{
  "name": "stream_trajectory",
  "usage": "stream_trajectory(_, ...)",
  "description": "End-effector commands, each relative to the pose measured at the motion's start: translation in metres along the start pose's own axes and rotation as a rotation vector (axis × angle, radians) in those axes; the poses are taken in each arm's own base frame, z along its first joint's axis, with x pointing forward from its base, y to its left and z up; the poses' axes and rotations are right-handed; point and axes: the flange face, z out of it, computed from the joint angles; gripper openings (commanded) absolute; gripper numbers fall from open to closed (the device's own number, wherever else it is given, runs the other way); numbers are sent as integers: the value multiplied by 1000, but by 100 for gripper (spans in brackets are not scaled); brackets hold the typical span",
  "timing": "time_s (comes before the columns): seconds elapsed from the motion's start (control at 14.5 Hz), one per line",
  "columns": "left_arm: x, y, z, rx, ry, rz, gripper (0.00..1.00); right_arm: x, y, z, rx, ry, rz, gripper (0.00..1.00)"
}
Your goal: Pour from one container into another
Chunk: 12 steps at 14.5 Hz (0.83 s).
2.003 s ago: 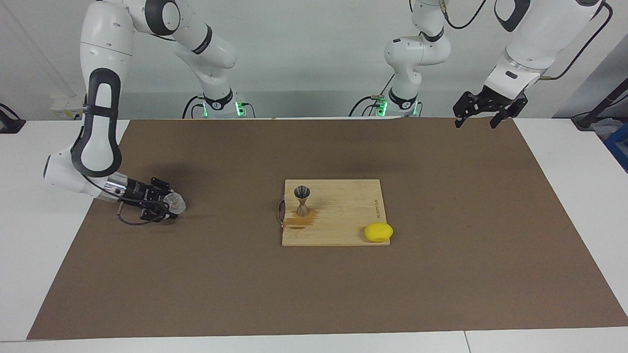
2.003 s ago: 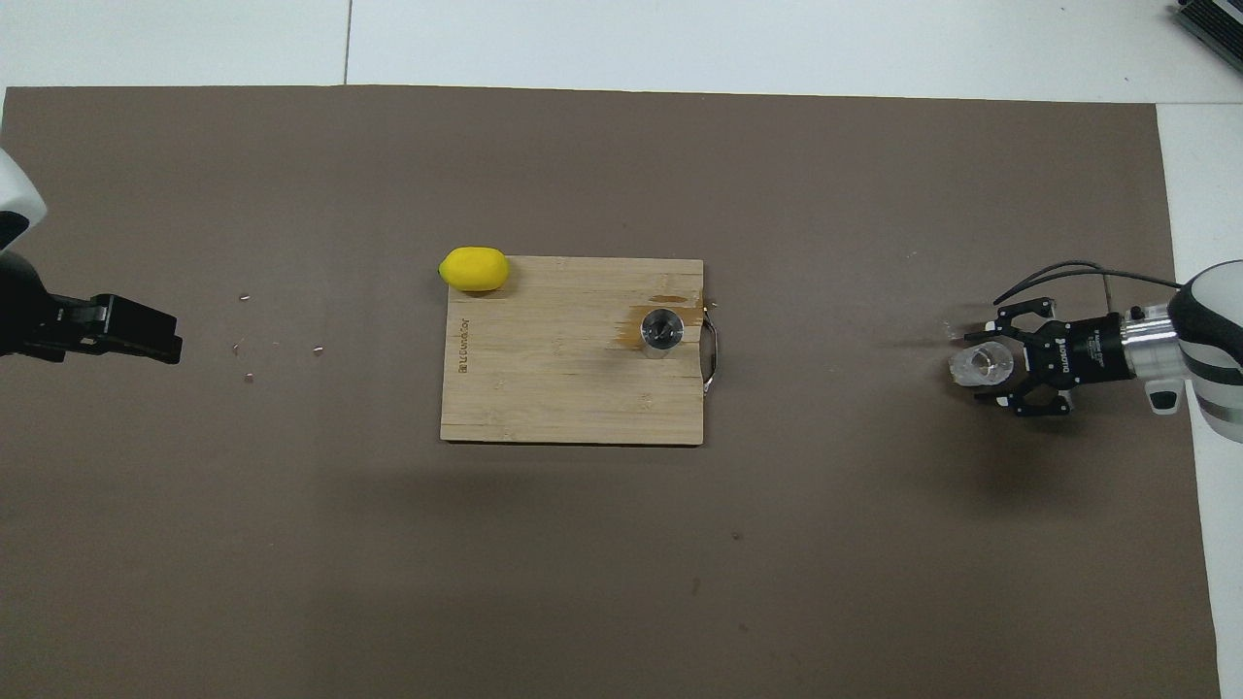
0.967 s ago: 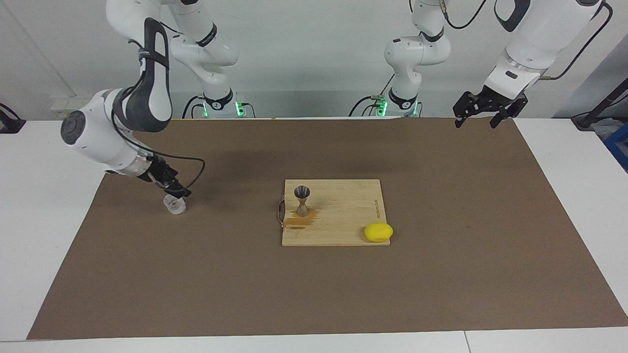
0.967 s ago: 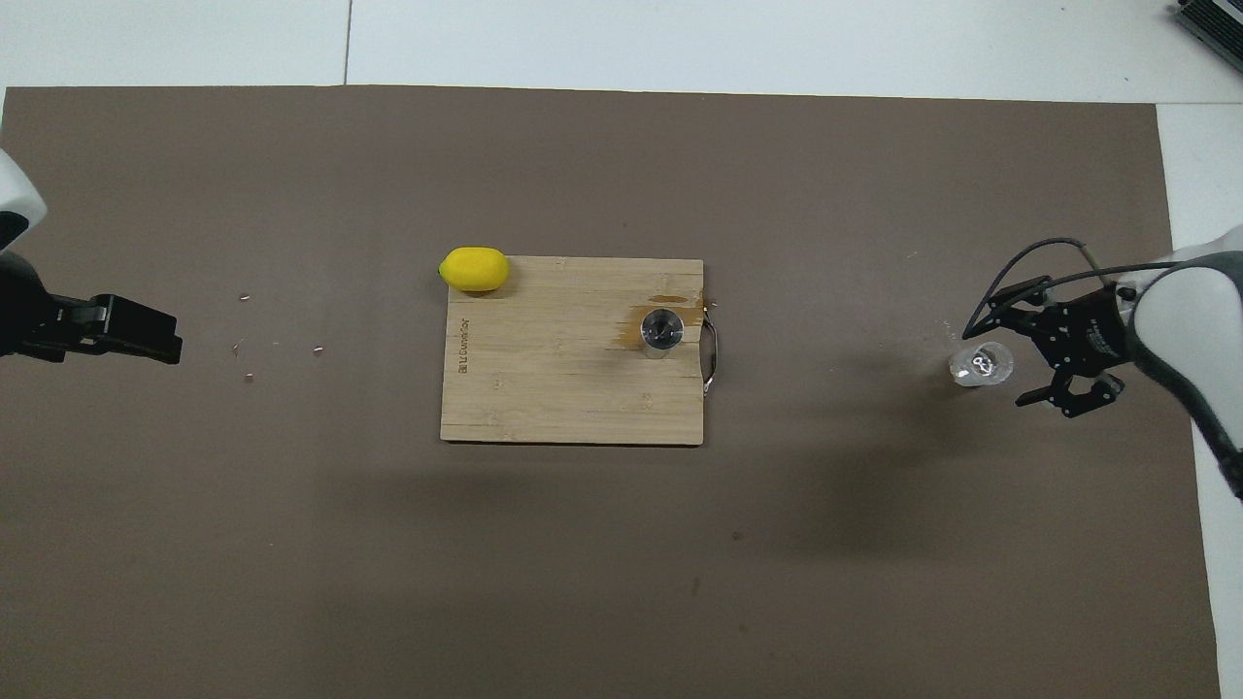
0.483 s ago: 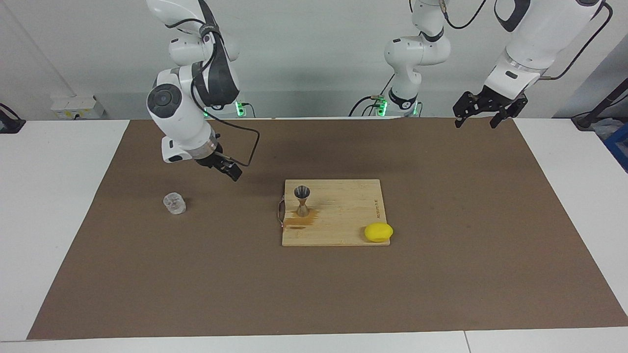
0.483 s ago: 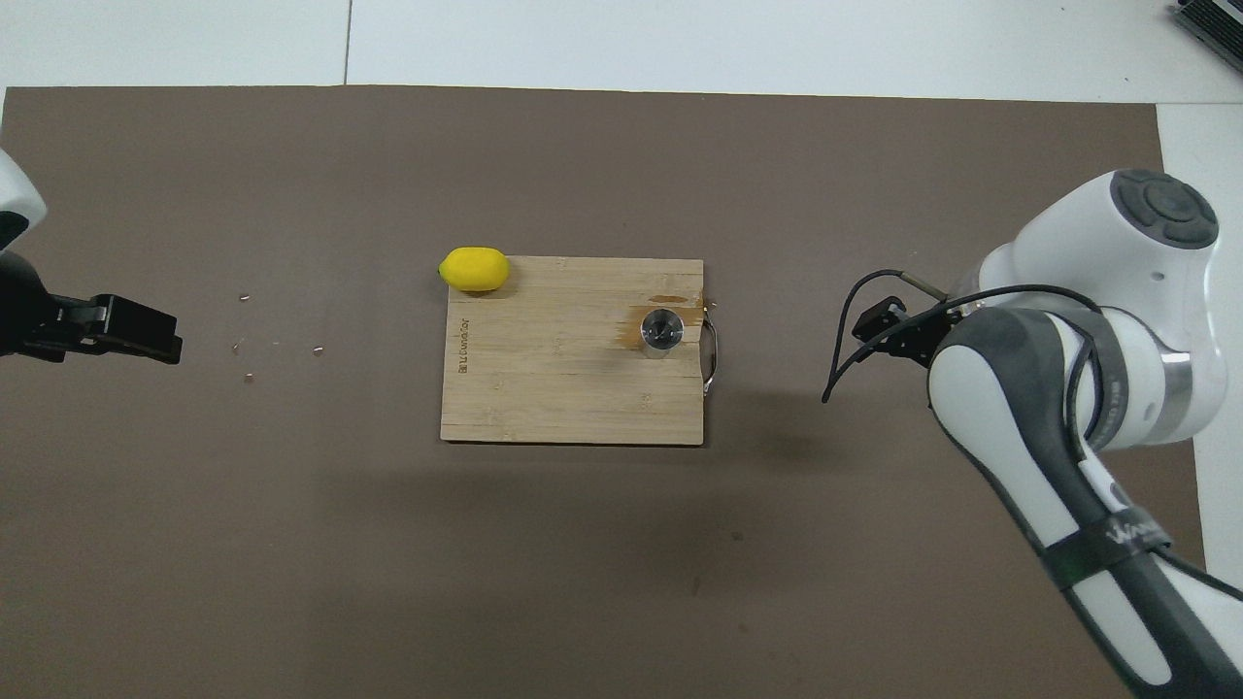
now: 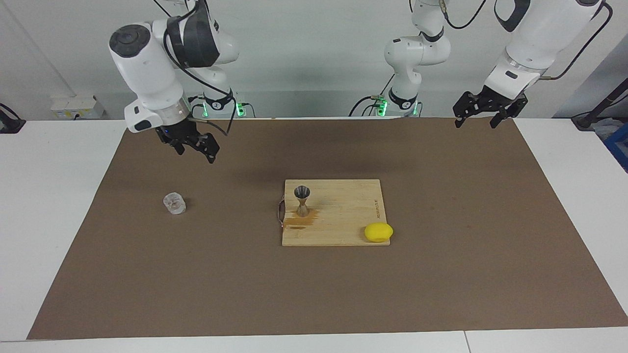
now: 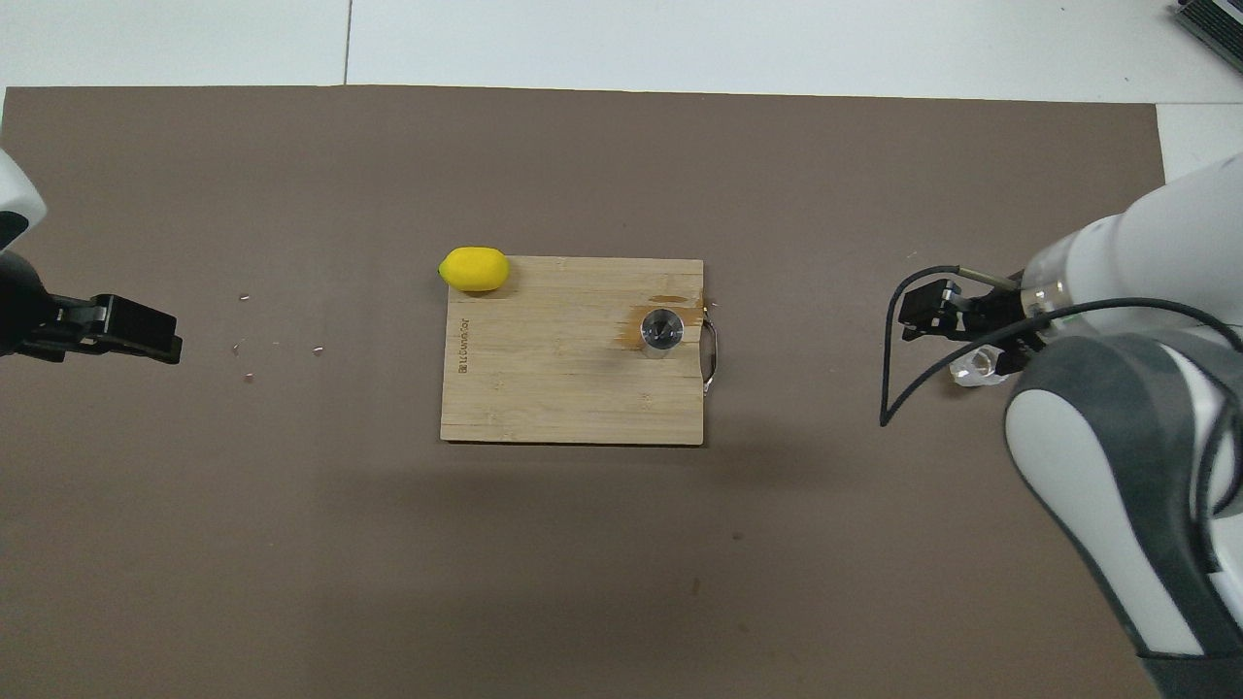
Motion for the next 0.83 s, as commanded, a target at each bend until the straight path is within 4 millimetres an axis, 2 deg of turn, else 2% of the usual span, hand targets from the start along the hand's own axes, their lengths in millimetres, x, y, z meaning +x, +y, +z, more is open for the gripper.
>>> stream_trajectory(0.0, -8, -3, -1, 7, 6, 2, 100, 8, 17, -47, -16, 21, -22, 100)
stream_trajectory(0.28, -8, -3, -2, 7, 7, 2, 100, 18, 37, -70, -76, 67, -1, 100)
stream_trajectory(0.48, -8, -3, -1, 7, 6, 2, 100, 23, 57, -63, -70, 30, -11, 100)
stream_trajectory(0.76, -8, -3, -1, 7, 6, 2, 100, 23, 63, -55, -42, -5, -21, 100)
